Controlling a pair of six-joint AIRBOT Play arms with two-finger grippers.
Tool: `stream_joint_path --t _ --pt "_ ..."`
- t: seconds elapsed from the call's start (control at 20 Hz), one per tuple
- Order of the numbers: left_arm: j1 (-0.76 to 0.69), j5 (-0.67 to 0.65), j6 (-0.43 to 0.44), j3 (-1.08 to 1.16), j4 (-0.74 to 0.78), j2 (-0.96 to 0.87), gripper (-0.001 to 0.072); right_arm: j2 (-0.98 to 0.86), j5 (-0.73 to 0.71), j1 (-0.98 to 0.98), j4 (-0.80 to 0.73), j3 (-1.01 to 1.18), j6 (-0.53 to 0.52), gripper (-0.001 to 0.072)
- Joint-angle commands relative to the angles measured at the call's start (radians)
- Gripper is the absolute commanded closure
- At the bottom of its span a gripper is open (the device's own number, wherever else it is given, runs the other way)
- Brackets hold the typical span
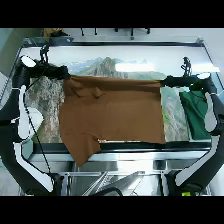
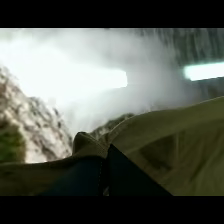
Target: Fold the shirts.
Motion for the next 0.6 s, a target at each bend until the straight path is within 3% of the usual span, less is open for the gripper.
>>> stream_joint_path --t 0.0,0.15,0.3,0.55 --pt "-0.004 -0.214 -0.069 0.045 0.164 -0.009 0.0695 0.025 0.135 -0.002 -0.105 -0.021 0.037 0.0695" --pt "-0.003 -0.302 -0.073 0.045 0.177 -0.008 0.0695 0.053 0.164 0.0 -0.127 -0.091 0.038 0.0695" --pt "-0.003 -0.309 -0.112 -0.03 0.188 -0.003 0.0695 0.068 0.132 -0.001 -0.127 -0.16 0.032 0.0695" --pt "-0.002 -0.159 -0.121 -0.185 0.188 -0.003 0.0695 0.066 0.113 0.013 -0.124 -0.208 0.031 0.0693"
